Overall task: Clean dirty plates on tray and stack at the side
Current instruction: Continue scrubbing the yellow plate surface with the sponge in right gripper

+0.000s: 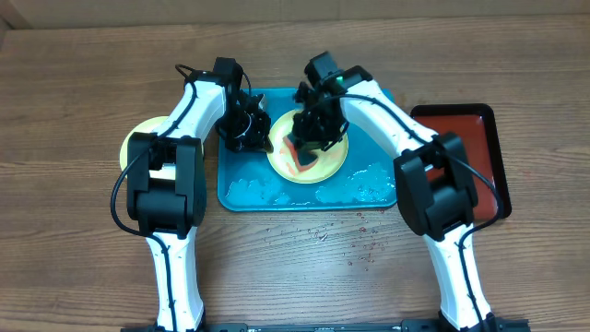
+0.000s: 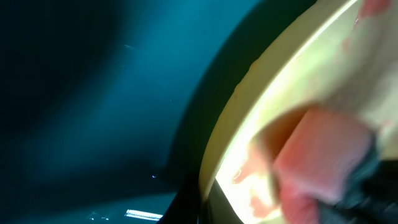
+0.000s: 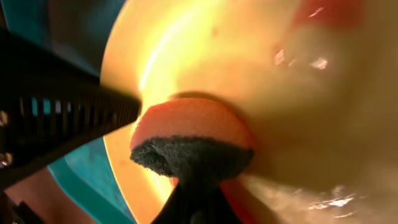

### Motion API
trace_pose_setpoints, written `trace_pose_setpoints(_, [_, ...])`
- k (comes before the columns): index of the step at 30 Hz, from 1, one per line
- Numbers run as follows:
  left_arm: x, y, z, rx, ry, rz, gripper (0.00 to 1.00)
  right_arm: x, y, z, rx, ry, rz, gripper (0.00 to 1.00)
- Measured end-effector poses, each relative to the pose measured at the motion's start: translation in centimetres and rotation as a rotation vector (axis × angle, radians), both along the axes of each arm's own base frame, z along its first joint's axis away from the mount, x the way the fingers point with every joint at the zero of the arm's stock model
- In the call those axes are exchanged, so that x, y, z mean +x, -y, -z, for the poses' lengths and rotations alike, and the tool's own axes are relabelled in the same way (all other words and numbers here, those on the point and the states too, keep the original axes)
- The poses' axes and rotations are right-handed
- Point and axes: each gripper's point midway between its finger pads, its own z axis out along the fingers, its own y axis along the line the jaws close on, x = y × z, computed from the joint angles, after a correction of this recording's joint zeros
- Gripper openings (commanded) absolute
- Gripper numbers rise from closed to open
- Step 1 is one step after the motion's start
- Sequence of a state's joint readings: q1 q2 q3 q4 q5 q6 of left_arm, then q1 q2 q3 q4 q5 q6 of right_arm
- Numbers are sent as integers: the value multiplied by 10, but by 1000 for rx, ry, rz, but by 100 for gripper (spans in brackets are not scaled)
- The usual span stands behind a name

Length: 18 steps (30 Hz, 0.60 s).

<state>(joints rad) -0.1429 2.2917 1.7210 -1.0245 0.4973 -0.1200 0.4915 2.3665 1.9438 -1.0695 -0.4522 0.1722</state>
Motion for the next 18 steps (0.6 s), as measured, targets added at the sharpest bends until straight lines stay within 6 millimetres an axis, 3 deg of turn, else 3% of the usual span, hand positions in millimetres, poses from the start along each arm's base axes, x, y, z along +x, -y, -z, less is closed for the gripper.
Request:
trace_pose_setpoints(4, [0,0,0,0,0,0,4,-13,4,6,-84,-14,-21,4])
trace_pose_setpoints(9, [0,0,0,0,0,0,4,-14,33,16,-259,9,-14,4])
trace_pose_setpoints(14, [1,0,0,0,3,0,4,3,60,17,-422,101,18,4])
trace_pose_setpoints(18, [1,0,0,-1,3,0,4,30,79,15,-531,225,75,4])
